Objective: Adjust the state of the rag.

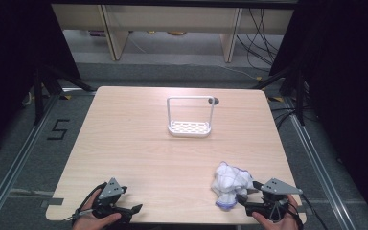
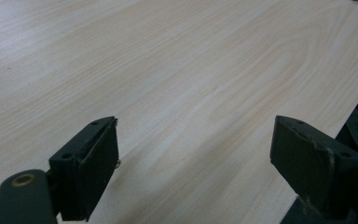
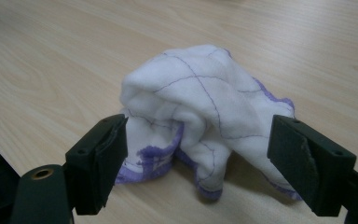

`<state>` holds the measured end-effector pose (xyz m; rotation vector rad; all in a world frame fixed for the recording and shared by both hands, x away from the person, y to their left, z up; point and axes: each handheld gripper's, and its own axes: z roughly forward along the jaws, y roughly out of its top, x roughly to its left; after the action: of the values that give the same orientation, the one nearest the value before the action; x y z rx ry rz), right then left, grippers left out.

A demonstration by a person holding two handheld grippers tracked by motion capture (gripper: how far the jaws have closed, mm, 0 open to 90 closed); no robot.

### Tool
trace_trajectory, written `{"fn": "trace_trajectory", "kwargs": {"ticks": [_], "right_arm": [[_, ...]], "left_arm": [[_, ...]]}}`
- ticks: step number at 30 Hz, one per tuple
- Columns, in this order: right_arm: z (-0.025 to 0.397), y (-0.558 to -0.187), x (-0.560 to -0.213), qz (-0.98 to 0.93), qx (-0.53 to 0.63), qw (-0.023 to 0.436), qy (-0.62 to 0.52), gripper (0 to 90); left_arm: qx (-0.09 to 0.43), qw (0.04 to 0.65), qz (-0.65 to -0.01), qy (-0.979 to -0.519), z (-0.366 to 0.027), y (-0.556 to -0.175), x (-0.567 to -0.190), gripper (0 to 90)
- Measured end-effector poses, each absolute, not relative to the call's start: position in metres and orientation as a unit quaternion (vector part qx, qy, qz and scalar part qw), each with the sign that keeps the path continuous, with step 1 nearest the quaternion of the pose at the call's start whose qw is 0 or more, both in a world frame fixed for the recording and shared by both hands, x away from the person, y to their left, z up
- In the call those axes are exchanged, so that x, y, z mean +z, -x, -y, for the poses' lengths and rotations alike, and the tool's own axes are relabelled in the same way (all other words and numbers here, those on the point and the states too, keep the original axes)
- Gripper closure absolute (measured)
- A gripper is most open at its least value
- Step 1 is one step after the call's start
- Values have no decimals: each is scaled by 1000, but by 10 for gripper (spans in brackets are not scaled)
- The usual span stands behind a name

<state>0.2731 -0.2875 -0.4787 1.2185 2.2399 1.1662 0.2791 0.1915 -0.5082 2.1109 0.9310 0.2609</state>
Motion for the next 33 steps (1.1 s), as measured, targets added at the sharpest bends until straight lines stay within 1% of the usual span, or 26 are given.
{"fn": "trace_trajectory", "kwargs": {"ticks": [3, 4, 8, 11, 13, 15, 16, 18, 19, 22, 24, 29, 32, 33], "right_arm": [[287, -273, -478, -787, 413, 165, -427, 210], [285, -271, -477, -786, 409, 157, -436, 213], [284, -275, -476, -792, 410, 165, -422, 222], [280, -274, -472, -791, 405, 160, -430, 255], [279, -276, -469, -802, 399, 163, -413, 267], [276, -276, -468, -798, 400, 161, -421, 268], [275, -279, -465, -805, 393, 173, -409, 268], [274, -280, -464, -806, 394, 172, -407, 267], [273, -281, -463, -805, 394, 178, -405, 267], [268, -280, -460, -804, 387, 169, -419, 260], [267, -284, -460, -812, 386, 177, -401, 259], [255, -290, -460, -824, 377, 172, -388, 257], [246, -296, -461, -832, 363, 167, -385, 240], [242, -299, -462, -833, 361, 175, -381, 231]], "left_arm": [[102, 392, -363, -839, -192, -279, -508, 148], [104, 391, -364, -839, -191, -280, -509, 148], [104, 394, -366, -837, -190, -280, -510, 148], [104, 393, -364, -838, -189, -279, -510, 148], [105, 388, -359, -842, -190, -279, -509, 148], [105, 386, -356, -844, -190, -279, -509, 147], [106, 387, -355, -844, -189, -278, -509, 148], [105, 392, -360, -840, -188, -278, -509, 148], [105, 392, -359, -841, -188, -278, -510, 148], [107, 387, -356, -844, -188, -278, -509, 148], [105, 388, -355, -844, -188, -278, -509, 147], [103, 386, -356, -845, -188, -277, -510, 148], [105, 385, -352, -847, -188, -278, -510, 148], [102, 387, -358, -844, -187, -278, -510, 148]]}}
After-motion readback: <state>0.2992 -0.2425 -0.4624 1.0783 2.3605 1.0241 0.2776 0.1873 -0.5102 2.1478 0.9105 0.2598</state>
